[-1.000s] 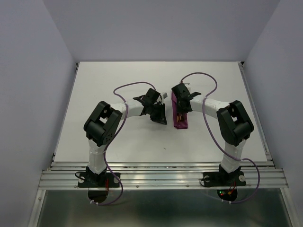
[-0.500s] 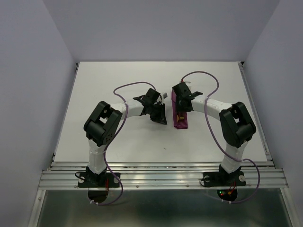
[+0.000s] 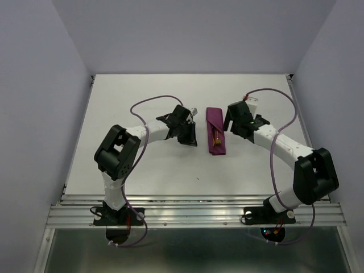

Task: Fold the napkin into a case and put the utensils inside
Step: Reset both arms

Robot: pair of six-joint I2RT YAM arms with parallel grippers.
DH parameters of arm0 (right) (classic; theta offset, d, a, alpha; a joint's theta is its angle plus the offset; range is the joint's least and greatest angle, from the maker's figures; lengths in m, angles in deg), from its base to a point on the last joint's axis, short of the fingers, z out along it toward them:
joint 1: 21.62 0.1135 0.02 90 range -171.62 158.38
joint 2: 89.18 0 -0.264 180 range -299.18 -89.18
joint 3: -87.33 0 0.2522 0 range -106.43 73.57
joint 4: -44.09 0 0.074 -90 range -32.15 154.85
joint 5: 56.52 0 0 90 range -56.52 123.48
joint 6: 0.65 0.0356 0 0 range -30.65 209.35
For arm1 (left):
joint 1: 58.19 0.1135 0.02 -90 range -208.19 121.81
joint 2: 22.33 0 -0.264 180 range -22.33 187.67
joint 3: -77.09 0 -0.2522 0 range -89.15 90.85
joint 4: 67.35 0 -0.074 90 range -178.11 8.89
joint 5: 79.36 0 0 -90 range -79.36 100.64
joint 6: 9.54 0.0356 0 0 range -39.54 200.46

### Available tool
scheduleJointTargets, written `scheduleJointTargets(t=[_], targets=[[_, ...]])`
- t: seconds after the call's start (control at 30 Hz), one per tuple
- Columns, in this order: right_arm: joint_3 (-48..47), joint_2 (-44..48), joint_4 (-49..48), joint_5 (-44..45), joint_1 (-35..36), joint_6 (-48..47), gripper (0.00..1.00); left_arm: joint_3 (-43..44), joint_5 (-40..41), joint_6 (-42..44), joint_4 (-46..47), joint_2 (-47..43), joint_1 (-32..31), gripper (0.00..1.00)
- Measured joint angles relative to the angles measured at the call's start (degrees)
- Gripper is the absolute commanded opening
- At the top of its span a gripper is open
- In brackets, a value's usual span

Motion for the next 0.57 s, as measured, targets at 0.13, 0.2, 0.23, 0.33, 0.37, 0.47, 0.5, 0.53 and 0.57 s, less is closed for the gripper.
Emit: scheduleJointTargets(t=[0.13,0.2,0.23,0.33,0.37,0.47,0.5,0.53,0.57], targets=[[4.2,6.4,0.0,4.3,-8.2,2.9,1.00,-0.5,3.8,-0.1,-0.4,-6.2,0.7,0.22],[6.4,9.4,-0.3,5.6,-14.1,4.6,1.00,-0.7,5.6,-0.1,-0.2,-10.3,1.4,0.23],[7.4,10.5,-0.2,6.5,-15.9,5.4,1.00,-1.0,6.6,-0.1,-0.2,-11.9,1.7,0.23],[10.3,14.4,0.3,8.5,-19.5,7.0,1.00,-2.1,9.6,0.0,-0.1,-18.4,4.2,0.23],[10.6,15.3,0.5,8.9,-19.5,7.3,1.00,-2.4,10.1,0.0,-0.1,-19.7,4.8,0.23],[11.6,18.0,0.3,10.0,-19.2,8.2,1.00,-2.8,13.5,0.0,-1.2,-24.0,7.8,0.26],[12.1,19.0,0.1,10.5,-19.1,8.5,1.00,-2.8,15.1,0.2,-2.0,-25.8,9.4,0.27],[12.9,20.3,0.1,11.1,-19.0,8.9,1.00,-2.8,15.8,0.2,-2.4,-26.7,10.1,0.28],[13.5,21.1,0.2,11.5,-19.0,9.2,1.00,-2.8,17.7,0.4,-3.4,-28.3,11.1,0.29]])
